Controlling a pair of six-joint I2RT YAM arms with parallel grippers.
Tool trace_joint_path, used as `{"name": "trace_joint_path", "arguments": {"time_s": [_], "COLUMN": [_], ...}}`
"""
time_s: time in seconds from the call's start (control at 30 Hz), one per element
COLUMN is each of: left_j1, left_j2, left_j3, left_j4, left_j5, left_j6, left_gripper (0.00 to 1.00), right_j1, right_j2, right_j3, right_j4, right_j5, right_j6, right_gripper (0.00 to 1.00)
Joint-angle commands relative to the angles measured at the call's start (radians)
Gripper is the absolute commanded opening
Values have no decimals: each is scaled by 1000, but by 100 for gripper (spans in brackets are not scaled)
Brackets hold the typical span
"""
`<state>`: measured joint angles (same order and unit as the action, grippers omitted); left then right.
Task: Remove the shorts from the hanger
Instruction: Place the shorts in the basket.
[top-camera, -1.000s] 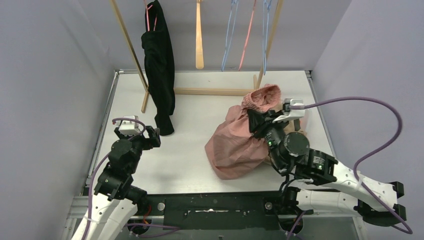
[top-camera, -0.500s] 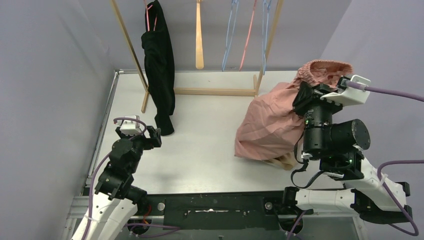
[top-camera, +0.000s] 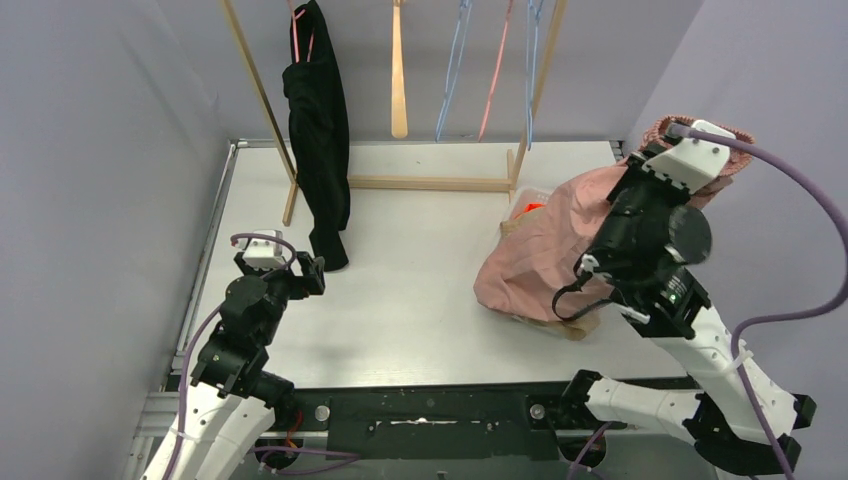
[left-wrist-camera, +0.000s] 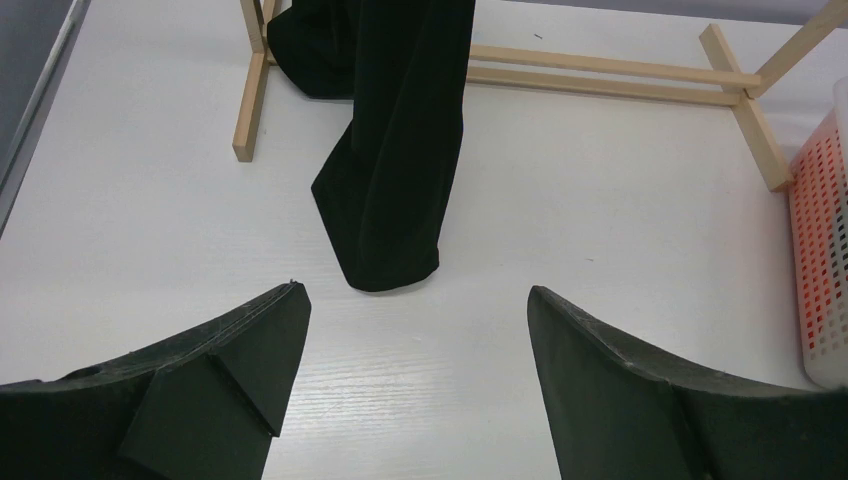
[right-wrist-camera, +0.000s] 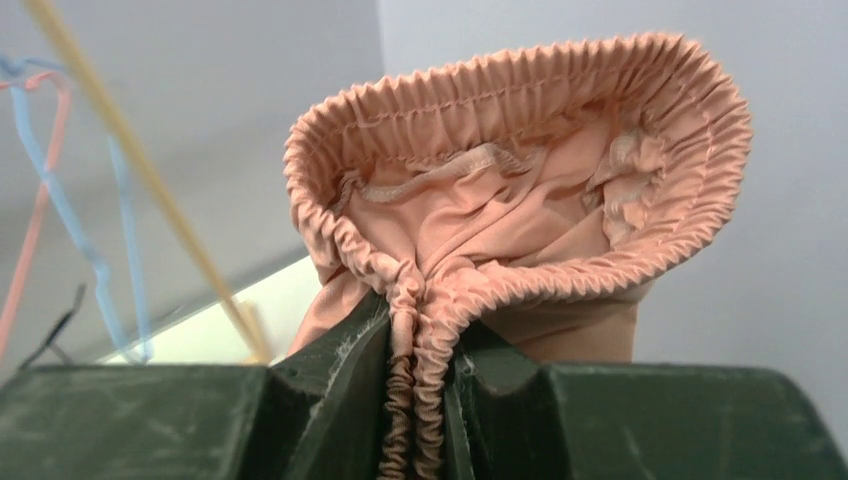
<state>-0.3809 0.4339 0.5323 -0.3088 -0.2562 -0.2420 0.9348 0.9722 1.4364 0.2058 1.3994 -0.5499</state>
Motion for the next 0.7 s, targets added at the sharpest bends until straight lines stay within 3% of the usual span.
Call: {"name": "trace_joint_path", "arguments": {"time_s": [0.0,0.1,0.17,0.27,0.4,0.53,0.67], "left_j1": [-4,-5,-6,-6,-6,-7,-7], "left_j2": [4,4,1,0,2,-6,-13], "left_j3": [7,6,7,5,2,-2,-2], "left_j4": [69,70,67,66,75,79,79], "left_j5": [18,24,23,20,31,45,46], "left_j6": [15,16,17,17,18,21,21], "left_gripper": [80,80,80,80,80,80,80], "right_j1": [-248,-560,-638,-683,-695,-697,-697], "right_j2": [86,158,123,37,8,14,-21], "right_j3": [68,-7,-145,-361,-509,-490,-352], "right_j4": [-722,-874,-821,-688,-595,-645,-664], "right_j5": [-278,-707,-909,-1049,-1232,-1237,-1277], "right_j6": [621,863,958,1086,1135,1134,1077], "right_gripper": [0,0,0,0,0,0,0]}}
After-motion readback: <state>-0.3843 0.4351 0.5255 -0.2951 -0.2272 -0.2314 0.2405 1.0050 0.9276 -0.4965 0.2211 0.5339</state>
